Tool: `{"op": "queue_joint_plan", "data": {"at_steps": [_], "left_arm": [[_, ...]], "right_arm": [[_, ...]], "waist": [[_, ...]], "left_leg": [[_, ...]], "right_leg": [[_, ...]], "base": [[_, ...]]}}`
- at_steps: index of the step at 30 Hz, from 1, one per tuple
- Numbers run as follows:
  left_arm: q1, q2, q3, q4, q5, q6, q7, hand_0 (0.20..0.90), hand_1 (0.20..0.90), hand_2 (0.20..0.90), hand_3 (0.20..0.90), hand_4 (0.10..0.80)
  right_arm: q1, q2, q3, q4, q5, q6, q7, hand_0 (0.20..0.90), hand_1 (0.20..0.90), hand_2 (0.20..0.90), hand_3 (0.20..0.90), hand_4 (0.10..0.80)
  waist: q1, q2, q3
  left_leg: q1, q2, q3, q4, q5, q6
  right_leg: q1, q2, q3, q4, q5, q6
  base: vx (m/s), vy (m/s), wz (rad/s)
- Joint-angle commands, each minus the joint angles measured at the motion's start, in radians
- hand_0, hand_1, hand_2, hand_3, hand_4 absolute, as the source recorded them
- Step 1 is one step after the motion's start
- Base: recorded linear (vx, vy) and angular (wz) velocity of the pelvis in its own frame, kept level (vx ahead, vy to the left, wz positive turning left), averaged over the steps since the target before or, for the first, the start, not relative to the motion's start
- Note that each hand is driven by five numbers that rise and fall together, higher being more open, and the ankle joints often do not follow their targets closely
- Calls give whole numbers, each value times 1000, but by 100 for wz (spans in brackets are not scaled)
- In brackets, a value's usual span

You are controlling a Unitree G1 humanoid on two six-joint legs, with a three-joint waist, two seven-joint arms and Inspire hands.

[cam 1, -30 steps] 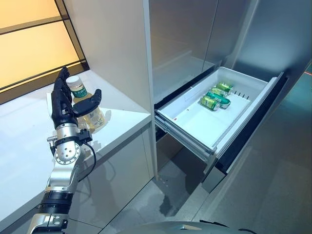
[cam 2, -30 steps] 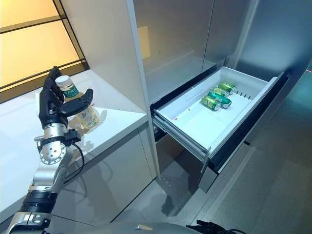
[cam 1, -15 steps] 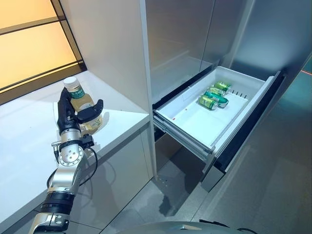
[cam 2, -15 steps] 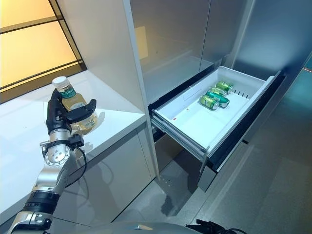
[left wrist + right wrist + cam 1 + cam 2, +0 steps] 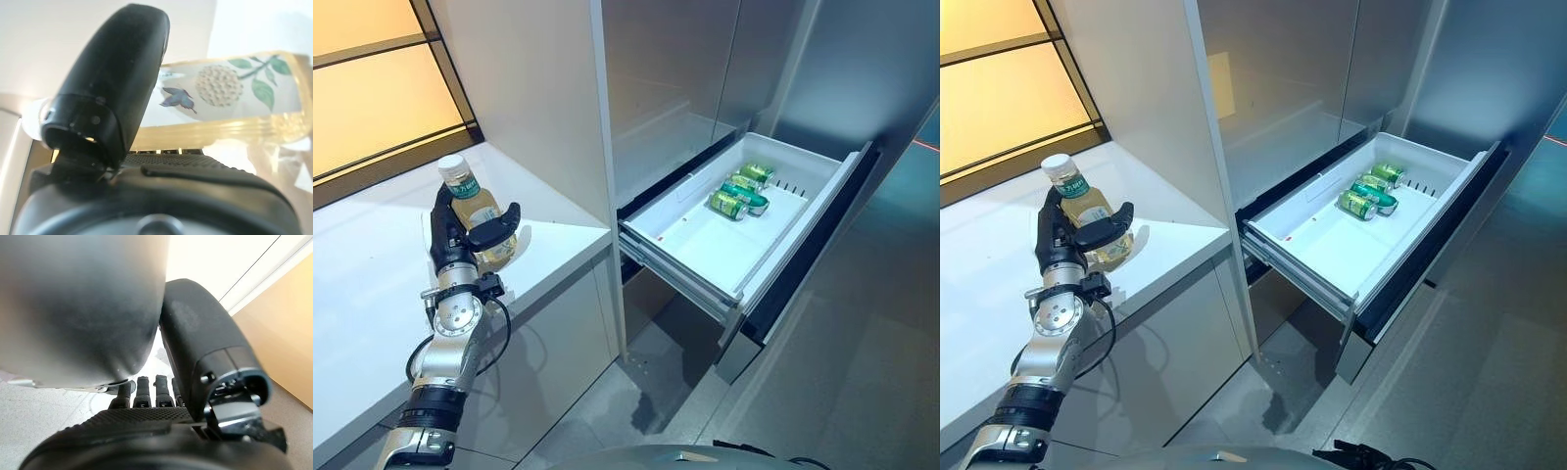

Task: Put drinks into fridge and close the fridge

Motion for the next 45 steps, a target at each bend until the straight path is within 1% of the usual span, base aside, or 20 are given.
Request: {"op": "queue_joint_plan", "data": {"at_steps": [1, 3, 8, 25, 26, 27, 28, 29, 30, 31, 35, 37, 45], "left_arm": [[-116, 15, 62, -89, -5, -182, 18, 900, 900, 900, 900, 800], [-114, 13, 65, -93, -1, -201, 24, 900, 900, 900, 900, 800], [-115, 10, 66, -104, 10, -206, 34, 900, 900, 900, 900, 800], [-118, 37, 63, -112, 52, -165, 43, 900, 900, 900, 900, 800], [-117, 41, 63, -112, 56, -163, 45, 855, 855, 855, 848, 748], [-117, 44, 61, -111, 57, -163, 46, 778, 778, 778, 757, 657], [-119, 45, 60, -112, 60, -161, 46, 507, 507, 507, 442, 342], [-121, 45, 59, -114, 65, -156, 47, 488, 488, 488, 420, 320], [-122, 48, 58, -116, 67, -156, 48, 418, 418, 418, 337, 237], [-122, 49, 58, -118, 66, -157, 45, 300, 300, 300, 200, 100], [-124, 55, 59, -125, 63, -175, 39, 300, 300, 300, 200, 100], [-128, 59, 61, -135, 51, -196, 30, 300, 300, 300, 200, 100], [-146, 66, 62, -234, 17, -224, -13, 300, 300, 300, 200, 100]], "right_arm": [[-3, 0, 15, 16, -30, 5, 22, 900, 900, 900, 900, 800], [-2, 2, 14, 15, -32, 4, 20, 900, 900, 900, 900, 800], [-2, 3, 17, 14, -31, 6, 18, 900, 900, 900, 900, 800], [-2, 3, 20, 3, -31, 10, 16, 900, 900, 900, 900, 800], [-2, 2, 20, 3, -32, 9, 18, 900, 900, 900, 900, 800], [-2, 1, 20, 4, -31, 9, 19, 900, 900, 900, 900, 800], [-2, 2, 20, 4, -30, 9, 18, 900, 900, 900, 900, 800], [-4, 2, 20, 4, -29, 10, 17, 900, 900, 900, 900, 800], [-5, 2, 20, 4, -29, 10, 17, 900, 900, 900, 900, 800], [-4, 2, 20, 5, -28, 9, 17, 900, 900, 900, 900, 800], [-2, 5, 22, 7, -21, 4, 14, 900, 900, 900, 900, 800], [-2, 6, 21, 7, -17, 5, 14, 900, 900, 900, 900, 800], [0, 10, 19, 8, -2, -5, 11, 900, 900, 900, 900, 800]], "waist": [[-10, 20, -17], [-10, 20, -17], [-10, 20, -19], [-10, 22, -19], [-11, 22, -19], [-11, 22, -19], [-11, 22, -19], [-11, 22, -19], [-12, 22, -20], [-12, 22, -19], [-12, 23, -20], [-13, 22, -21], [-20, 22, -23]], "left_leg": [[20, -1, 57, 6, -108, -11], [21, -1, 57, 6, -109, -11], [21, -2, 55, 6, -111, -10], [21, -2, 54, 6, -109, -11], [21, -2, 54, 6, -109, -11], [21, -3, 53, 6, -109, -11], [21, -2, 53, 6, -109, -11], [21, -2, 53, 6, -109, -11], [20, -2, 53, 6, -109, -11], [20, -2, 54, 6, -110, -10], [21, -3, 53, 6, -110, -10], [21, -3, 52, 6, -110, -10], [19, -2, 57, 6, -112, -8]], "right_leg": [[-36, 28, 26, 96, -94, 26], [-35, 28, 25, 97, -95, 26], [-34, 29, 26, 96, -96, 25], [-33, 30, 28, 95, -95, 26], [-34, 30, 29, 94, -94, 26], [-34, 30, 30, 94, -93, 26], [-34, 30, 30, 94, -93, 26], [-34, 31, 30, 93, -93, 27], [-34, 31, 31, 92, -92, 27], [-34, 31, 31, 92, -92, 27], [-34, 32, 34, 91, -91, 27], [-34, 33, 37, 90, -90, 27], [-39, 37, 50, 87, -86, 28]], "base": [[0, 0, 0], [0, 0, 0], [0, 0, 0], [0, 0, 0], [0, 0, 0], [0, 0, 0], [0, 0, 0], [0, 0, 0], [0, 0, 0], [0, 0, 0], [0, 0, 0], [0, 0, 0], [-1, -2, 0]]}}
